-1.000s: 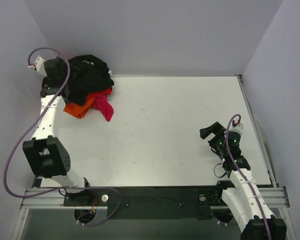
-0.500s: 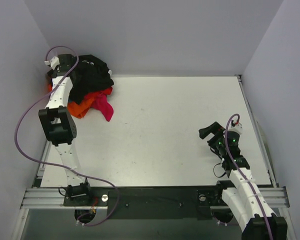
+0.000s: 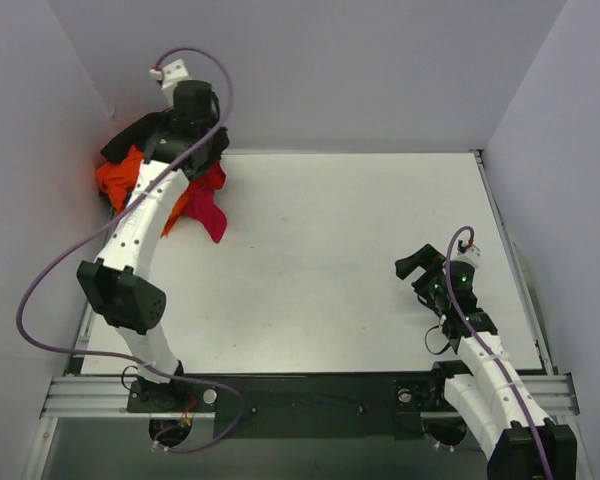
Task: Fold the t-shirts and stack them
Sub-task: Grab crumpled tshirt from bin with the left arm, then move the tshirt to the center of the board
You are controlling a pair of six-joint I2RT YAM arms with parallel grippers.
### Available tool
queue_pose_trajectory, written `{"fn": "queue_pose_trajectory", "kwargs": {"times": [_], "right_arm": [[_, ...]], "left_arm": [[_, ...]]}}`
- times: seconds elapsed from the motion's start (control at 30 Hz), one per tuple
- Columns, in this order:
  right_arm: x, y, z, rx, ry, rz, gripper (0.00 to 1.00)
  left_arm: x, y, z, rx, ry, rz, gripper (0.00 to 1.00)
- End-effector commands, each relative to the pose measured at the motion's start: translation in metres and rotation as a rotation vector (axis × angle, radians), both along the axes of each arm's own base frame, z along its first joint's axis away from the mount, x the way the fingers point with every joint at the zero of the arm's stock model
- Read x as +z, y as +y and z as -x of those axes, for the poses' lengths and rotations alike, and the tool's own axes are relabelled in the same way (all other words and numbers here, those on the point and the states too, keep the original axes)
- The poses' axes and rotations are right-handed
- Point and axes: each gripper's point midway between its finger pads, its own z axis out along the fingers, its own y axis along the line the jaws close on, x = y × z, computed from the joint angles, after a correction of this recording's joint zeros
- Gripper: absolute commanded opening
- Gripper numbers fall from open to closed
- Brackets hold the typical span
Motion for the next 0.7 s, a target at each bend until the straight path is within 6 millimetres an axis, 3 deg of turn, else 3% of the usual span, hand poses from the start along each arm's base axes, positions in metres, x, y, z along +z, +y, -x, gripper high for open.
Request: {"fn": "queue_pose_trajectory", "kwargs": {"times": [0.0,0.03,0.07,0.1,0.13,0.17,0.2,0.33,0.37,0.4,0.43,0.47,0.5,0.53,0.57,0.6,0.63,0.67], "right_arm": [[0.02,-0.004,-0.011,-0.021,-0.055,0.021,0.98],[0.019,-0.004,-0.01,-0.024,-0.048,0.024,0.99],[0.022,-0.005,-0.01,-0.027,-0.054,0.027,0.98],[0.022,-0.005,-0.009,-0.027,-0.046,0.03,0.98],[0.026,-0.007,-0.009,-0.035,-0.057,0.034,0.98],[0.027,-0.008,-0.008,-0.038,-0.053,0.038,0.99],[0.032,-0.009,-0.008,-0.044,-0.064,0.044,0.99],[0.04,-0.012,-0.005,-0.047,-0.066,0.059,0.99],[0.043,-0.012,-0.005,-0.049,-0.07,0.06,0.99],[0.044,-0.012,-0.005,-0.046,-0.069,0.058,0.99],[0.045,-0.011,-0.006,-0.044,-0.069,0.06,0.99],[0.045,-0.01,-0.005,-0.035,-0.064,0.06,0.99],[0.045,-0.009,-0.006,-0.026,-0.06,0.061,0.99],[0.045,-0.007,-0.006,-0.013,-0.054,0.068,0.99],[0.042,-0.003,-0.006,0.002,-0.038,0.074,0.99],[0.04,-0.002,-0.005,0.018,-0.02,0.096,0.99],[0.04,0.002,-0.007,0.028,-0.007,0.123,0.99],[0.038,0.0,-0.004,0.026,0.031,0.171,0.99]], "left_arm": [[0.094,-0.123,0.039,-0.297,-0.238,0.039,0.0],[0.103,-0.15,0.041,-0.402,-0.264,0.071,0.0],[0.135,-0.172,0.054,-0.472,-0.327,0.1,0.0],[0.138,-0.191,0.056,-0.545,-0.331,0.102,0.0],[0.173,-0.197,0.072,-0.576,-0.386,0.123,0.0],[0.18,-0.203,0.073,-0.598,-0.394,0.153,0.0],[0.202,-0.196,0.081,-0.603,-0.431,0.172,0.0],[0.246,-0.181,0.108,-0.629,-0.554,0.204,0.0],[0.233,-0.179,0.104,-0.618,-0.528,0.191,0.0],[0.247,-0.167,0.115,-0.598,-0.571,0.196,0.0],[0.22,-0.16,0.103,-0.569,-0.507,0.192,0.0],[0.225,-0.147,0.115,-0.559,-0.519,0.203,0.0],[0.173,-0.136,0.097,-0.512,-0.404,0.212,0.0],[0.182,-0.123,0.113,-0.501,-0.448,0.239,0.0],[0.118,-0.112,0.096,-0.451,-0.348,0.254,0.1],[0.105,-0.1,0.109,-0.434,-0.346,0.274,0.42],[0.051,-0.087,0.105,-0.379,-0.265,0.286,0.56],[0.037,-0.067,0.114,-0.317,-0.26,0.284,0.78]]}}
